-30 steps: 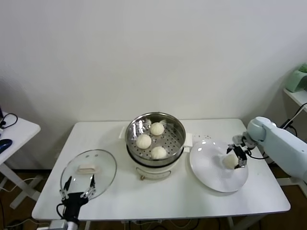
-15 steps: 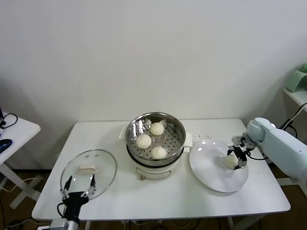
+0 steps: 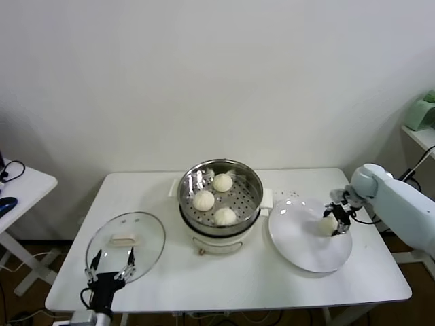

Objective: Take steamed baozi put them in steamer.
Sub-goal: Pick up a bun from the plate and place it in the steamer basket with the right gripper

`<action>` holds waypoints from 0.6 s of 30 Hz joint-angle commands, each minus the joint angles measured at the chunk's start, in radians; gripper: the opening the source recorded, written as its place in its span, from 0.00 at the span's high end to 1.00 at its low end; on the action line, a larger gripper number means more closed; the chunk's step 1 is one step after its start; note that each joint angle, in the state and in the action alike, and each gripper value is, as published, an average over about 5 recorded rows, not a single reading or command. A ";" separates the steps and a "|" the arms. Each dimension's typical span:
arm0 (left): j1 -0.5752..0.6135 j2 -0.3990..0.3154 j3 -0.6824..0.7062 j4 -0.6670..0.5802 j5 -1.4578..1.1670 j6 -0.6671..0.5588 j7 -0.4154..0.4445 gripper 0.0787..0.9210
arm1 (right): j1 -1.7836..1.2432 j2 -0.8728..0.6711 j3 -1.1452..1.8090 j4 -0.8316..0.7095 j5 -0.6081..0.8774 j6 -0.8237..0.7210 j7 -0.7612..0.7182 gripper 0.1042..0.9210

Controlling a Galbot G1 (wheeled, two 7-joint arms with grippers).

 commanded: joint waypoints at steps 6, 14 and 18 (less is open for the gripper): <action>-0.010 0.010 0.024 -0.010 0.011 0.001 0.000 0.12 | 0.438 0.033 -0.420 0.055 0.527 -0.160 0.013 0.29; -0.011 0.014 0.046 -0.015 0.016 -0.010 0.002 0.12 | 0.744 0.149 -0.716 0.067 0.868 -0.246 0.013 0.29; -0.014 0.019 0.061 -0.019 0.016 -0.012 0.003 0.12 | 0.855 0.232 -0.850 0.067 1.039 -0.266 0.014 0.29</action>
